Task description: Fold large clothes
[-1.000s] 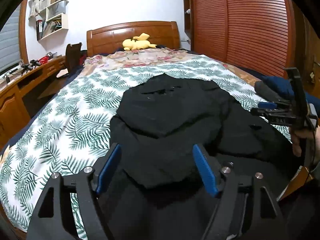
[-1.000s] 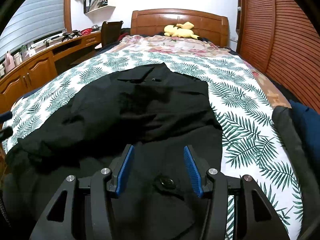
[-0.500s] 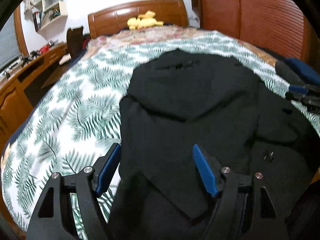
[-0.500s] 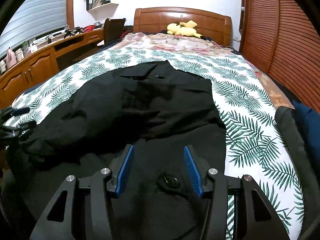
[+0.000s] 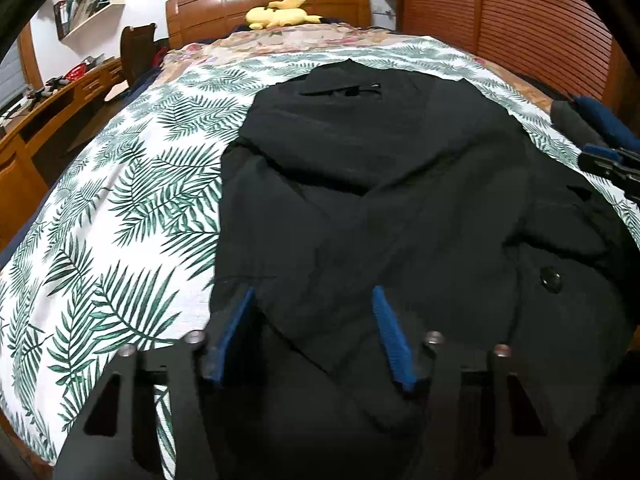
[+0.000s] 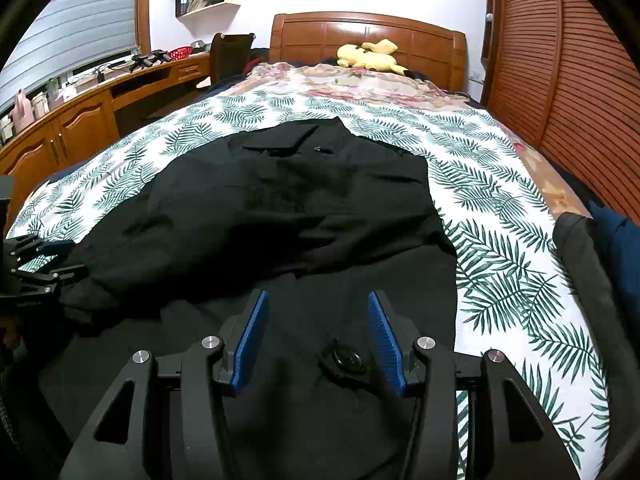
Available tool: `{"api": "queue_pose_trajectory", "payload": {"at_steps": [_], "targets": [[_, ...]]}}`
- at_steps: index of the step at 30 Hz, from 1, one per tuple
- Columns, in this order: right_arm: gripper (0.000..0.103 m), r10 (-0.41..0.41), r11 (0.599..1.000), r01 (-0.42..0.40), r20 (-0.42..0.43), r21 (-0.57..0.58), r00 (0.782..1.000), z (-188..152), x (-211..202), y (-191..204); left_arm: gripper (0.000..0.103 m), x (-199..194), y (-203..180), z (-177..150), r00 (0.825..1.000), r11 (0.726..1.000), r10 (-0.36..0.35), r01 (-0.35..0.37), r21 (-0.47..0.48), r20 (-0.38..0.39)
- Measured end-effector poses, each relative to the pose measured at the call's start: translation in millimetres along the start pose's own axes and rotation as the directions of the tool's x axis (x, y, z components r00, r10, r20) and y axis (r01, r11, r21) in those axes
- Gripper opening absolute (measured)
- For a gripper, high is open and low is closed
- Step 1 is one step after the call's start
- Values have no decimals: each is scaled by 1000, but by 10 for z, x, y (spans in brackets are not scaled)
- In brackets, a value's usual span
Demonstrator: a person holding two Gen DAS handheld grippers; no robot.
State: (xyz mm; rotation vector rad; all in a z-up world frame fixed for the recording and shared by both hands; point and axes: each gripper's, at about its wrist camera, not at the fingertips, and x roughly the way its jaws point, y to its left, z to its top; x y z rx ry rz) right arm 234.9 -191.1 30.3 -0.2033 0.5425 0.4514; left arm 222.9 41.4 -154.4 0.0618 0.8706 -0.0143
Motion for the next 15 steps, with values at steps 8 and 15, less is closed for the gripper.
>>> {"api": "queue_pose_trajectory", "payload": {"at_steps": [8, 15], "targets": [[53, -5, 1000, 5, 0, 3, 1000, -17, -5, -11, 12, -227, -26, 39, 998, 1000, 28, -28, 1, 53], [53, -8, 1000, 8, -7, 17, 1000, -7, 2, -13, 12, -919, -61, 224, 974, 998, 57, -54, -21, 218]]}}
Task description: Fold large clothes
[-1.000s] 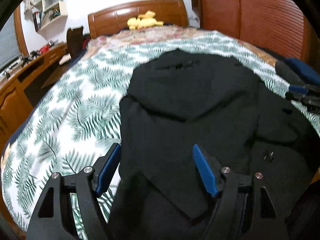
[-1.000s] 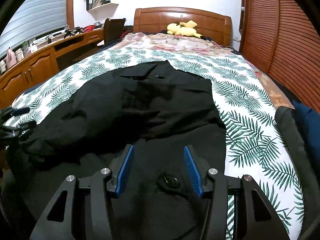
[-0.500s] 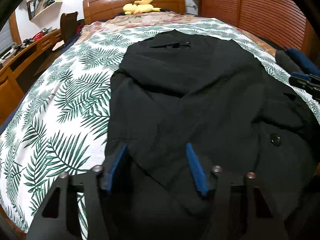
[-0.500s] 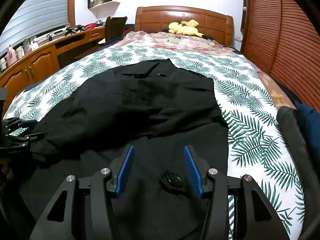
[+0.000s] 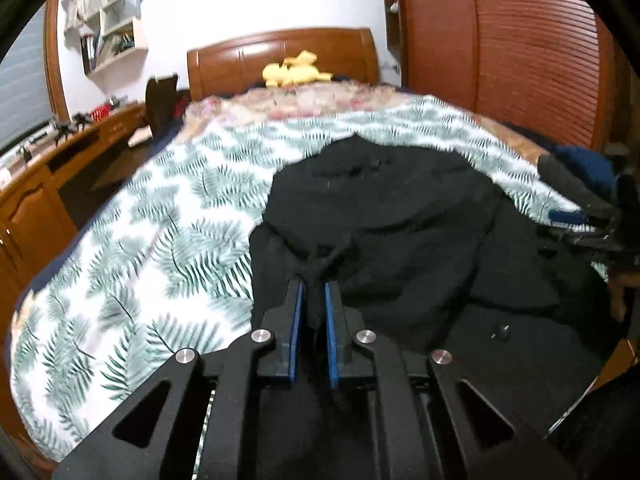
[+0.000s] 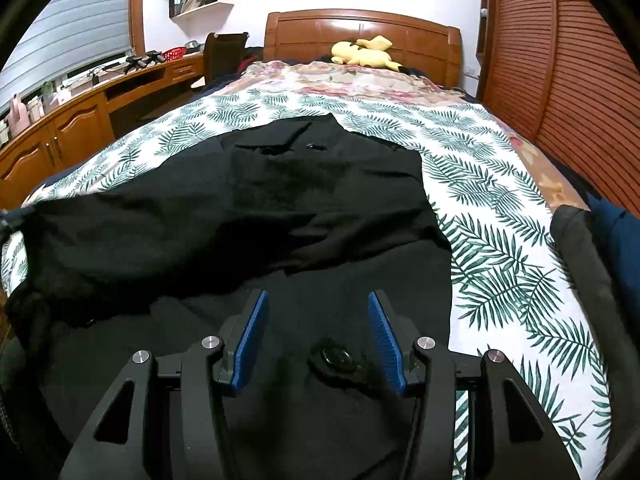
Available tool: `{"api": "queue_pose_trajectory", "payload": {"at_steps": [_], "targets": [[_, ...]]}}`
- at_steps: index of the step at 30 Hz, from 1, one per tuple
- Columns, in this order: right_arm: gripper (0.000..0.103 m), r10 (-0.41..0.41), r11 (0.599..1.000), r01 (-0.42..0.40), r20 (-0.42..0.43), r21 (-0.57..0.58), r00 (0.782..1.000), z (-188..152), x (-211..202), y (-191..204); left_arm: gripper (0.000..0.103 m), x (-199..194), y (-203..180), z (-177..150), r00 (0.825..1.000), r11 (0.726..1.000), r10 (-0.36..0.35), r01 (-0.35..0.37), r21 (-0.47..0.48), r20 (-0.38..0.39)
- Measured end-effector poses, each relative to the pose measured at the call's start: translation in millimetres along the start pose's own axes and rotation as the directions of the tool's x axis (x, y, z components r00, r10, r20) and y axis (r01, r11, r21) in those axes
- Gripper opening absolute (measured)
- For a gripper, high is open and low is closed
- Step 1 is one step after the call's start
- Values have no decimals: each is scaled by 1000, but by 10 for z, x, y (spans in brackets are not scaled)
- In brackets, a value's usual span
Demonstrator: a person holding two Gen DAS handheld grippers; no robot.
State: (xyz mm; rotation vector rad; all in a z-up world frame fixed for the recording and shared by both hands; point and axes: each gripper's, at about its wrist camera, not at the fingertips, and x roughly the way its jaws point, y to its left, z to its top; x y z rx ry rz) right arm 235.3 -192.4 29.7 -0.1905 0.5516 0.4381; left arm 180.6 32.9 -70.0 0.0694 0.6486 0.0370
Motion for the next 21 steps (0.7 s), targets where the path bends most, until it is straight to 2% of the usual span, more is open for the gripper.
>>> {"api": "queue_pose_trajectory", "payload": {"at_steps": [3, 5, 13, 16, 18, 19, 21], "targets": [[53, 1, 1000, -1, -2, -6, 1000, 1, 6, 21, 12, -192, 30, 78, 999, 1000, 21, -21, -1, 43], [53, 1, 1000, -1, -3, -8, 1000, 3, 17, 20, 12, -220, 59, 69, 999, 999, 33, -33, 2, 37], [53, 9, 1000, -9, -4, -9, 1000, 16, 39, 18, 13, -1, 179, -199, 995, 999, 49, -49, 7, -82], [53, 14, 1000, -14, -8, -9, 1000, 26, 77, 34, 23, 7, 240, -219, 995, 998, 49, -51, -21, -85], [53, 23, 1000, -24, -7, -12, 1000, 52, 108, 79, 45, -21, 281, -230, 996, 998, 53, -56, -34, -66], [53, 28, 1000, -28, -6, -13, 1000, 68, 123, 104, 49, -46, 310, -238, 998, 998, 44, -47, -44, -53], [53, 46, 999, -46, -2, -15, 999, 111, 169, 166, 74, -75, 362, -261, 999, 998, 26, -28, -62, -42]]}}
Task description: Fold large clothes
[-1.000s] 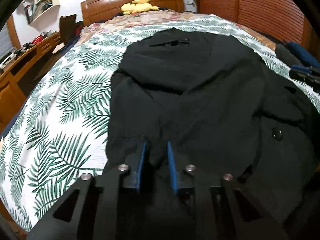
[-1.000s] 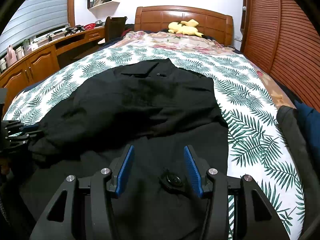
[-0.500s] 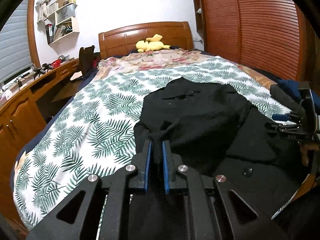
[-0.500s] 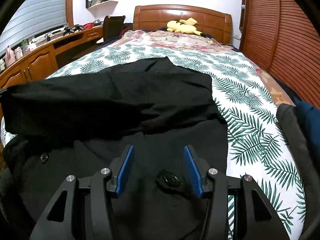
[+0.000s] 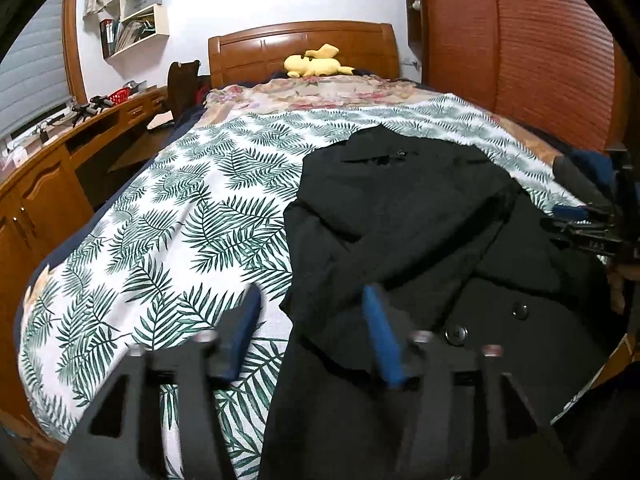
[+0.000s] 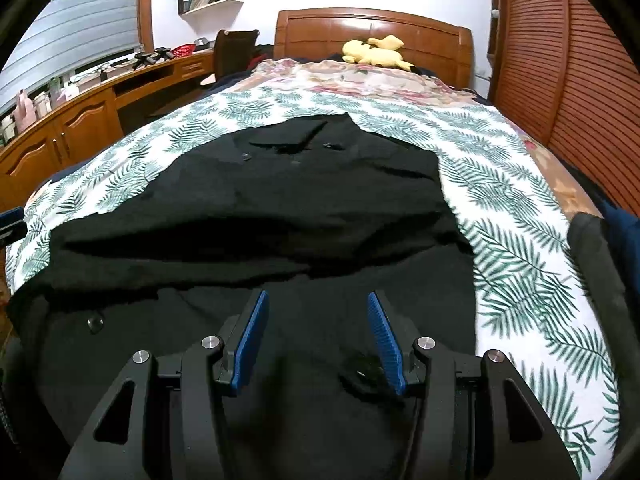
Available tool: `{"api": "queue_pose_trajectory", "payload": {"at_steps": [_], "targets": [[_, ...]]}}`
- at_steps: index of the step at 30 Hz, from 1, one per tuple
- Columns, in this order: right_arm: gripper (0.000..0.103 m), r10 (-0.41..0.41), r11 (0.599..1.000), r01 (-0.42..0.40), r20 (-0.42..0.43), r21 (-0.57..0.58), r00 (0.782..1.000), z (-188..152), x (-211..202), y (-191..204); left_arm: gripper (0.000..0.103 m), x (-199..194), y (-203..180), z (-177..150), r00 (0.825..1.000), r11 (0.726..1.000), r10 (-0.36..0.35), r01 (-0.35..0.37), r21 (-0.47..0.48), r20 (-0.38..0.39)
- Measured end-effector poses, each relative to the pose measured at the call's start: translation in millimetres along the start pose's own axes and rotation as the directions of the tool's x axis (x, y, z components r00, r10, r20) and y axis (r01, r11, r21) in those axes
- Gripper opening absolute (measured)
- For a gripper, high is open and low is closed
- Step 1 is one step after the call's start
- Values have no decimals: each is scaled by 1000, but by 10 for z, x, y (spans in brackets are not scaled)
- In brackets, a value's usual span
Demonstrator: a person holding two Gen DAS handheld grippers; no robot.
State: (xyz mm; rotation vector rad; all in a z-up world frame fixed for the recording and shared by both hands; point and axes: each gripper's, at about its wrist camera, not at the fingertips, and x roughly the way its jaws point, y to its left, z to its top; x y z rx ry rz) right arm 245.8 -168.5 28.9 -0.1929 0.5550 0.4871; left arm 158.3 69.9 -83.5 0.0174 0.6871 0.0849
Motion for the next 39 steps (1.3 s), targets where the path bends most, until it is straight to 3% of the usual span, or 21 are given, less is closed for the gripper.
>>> {"api": "queue_pose_trajectory", "payload": {"at_steps": [2, 9, 15, 19, 24, 32, 39], "targets": [[53, 22, 1000, -22, 3, -7, 1000, 51, 69, 83, 80, -14, 39, -32, 1000, 1000, -21, 21, -13, 11], [53, 103, 994, -102, 16, -49, 995, 238, 371, 401, 80, 21, 115, -197, 998, 998, -61, 61, -15, -5], [53, 171, 985, -170, 21, -17, 985, 448, 712, 526, 80, 35, 220, -331, 997, 997, -73, 72, -18, -24], [53, 195, 979, -197, -42, -44, 980, 449, 1040, 623, 80, 5, 298, -409, 997, 997, -73, 72, -23, -31], [54, 184, 980, -195, -186, -46, 965, 389, 1500, 599, 80, -8, 348, -491, 996, 997, -77, 76, -21, -42], [54, 158, 983, -168, -119, -78, 980, 370, 1308, 621, 80, -57, 395, -581, 995, 996, -88, 87, -22, -53], [54, 294, 942, -300, -60, -151, 954, 288, 884, 1047, 80, -117, 412, -648, 994, 995, -98, 97, -23, -54]]}}
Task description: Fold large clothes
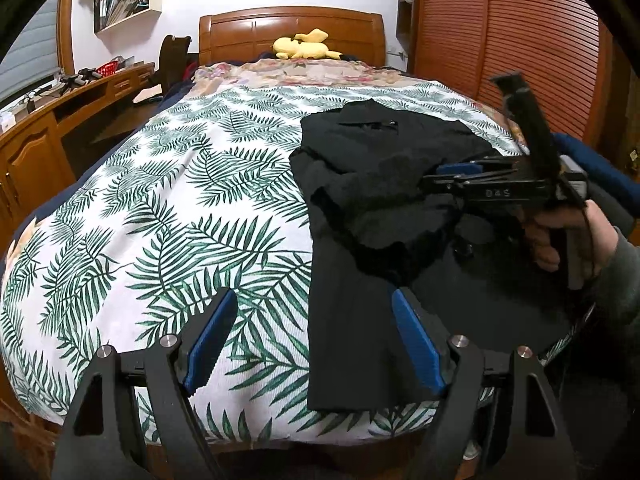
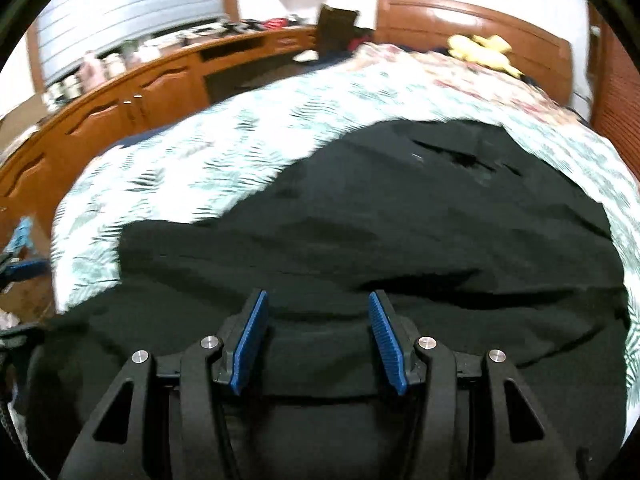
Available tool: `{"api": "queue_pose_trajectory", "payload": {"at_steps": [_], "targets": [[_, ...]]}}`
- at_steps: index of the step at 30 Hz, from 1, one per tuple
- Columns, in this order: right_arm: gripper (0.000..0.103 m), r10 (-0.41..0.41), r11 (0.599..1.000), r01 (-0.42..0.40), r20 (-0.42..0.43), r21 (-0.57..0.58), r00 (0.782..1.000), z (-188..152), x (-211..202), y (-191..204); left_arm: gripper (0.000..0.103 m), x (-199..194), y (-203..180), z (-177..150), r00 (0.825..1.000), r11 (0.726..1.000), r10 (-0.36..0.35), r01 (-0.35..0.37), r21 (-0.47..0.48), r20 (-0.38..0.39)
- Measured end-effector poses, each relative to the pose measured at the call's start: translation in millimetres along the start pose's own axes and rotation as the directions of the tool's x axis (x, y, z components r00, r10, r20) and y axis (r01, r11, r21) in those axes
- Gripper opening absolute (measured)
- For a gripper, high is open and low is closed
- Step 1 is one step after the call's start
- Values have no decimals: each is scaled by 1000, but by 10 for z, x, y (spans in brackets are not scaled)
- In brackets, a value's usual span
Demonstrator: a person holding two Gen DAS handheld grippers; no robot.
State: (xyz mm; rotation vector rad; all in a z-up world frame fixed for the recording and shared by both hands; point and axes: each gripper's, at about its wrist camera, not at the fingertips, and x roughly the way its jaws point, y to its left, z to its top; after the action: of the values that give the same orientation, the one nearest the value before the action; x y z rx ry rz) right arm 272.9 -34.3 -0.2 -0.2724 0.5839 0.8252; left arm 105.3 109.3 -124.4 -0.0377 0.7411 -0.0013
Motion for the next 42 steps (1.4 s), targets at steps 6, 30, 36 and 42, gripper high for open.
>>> {"api": "queue_pose_trajectory", "payload": {"at_steps": [6, 30, 36, 42], "targets": [[54, 123, 990, -125, -31, -66, 992, -55, 68, 362, 80, -19, 26, -28, 1000, 1000, 9, -9, -18, -2], [54, 38, 999, -39, 50, 12, 998, -528, -428, 161, 80, -143, -140, 76, 999, 1000, 11, -10, -28, 40], [54, -90, 994, 87, 51, 63, 995, -842, -796, -105, 80, -175, -175, 51, 999, 1000, 3, -2, -16, 36], [57, -236, 961, 231, 15, 152, 972, -1167, -1077, -422, 80, -152, -162, -19, 1000, 1000, 2, -2, -19, 24]]}}
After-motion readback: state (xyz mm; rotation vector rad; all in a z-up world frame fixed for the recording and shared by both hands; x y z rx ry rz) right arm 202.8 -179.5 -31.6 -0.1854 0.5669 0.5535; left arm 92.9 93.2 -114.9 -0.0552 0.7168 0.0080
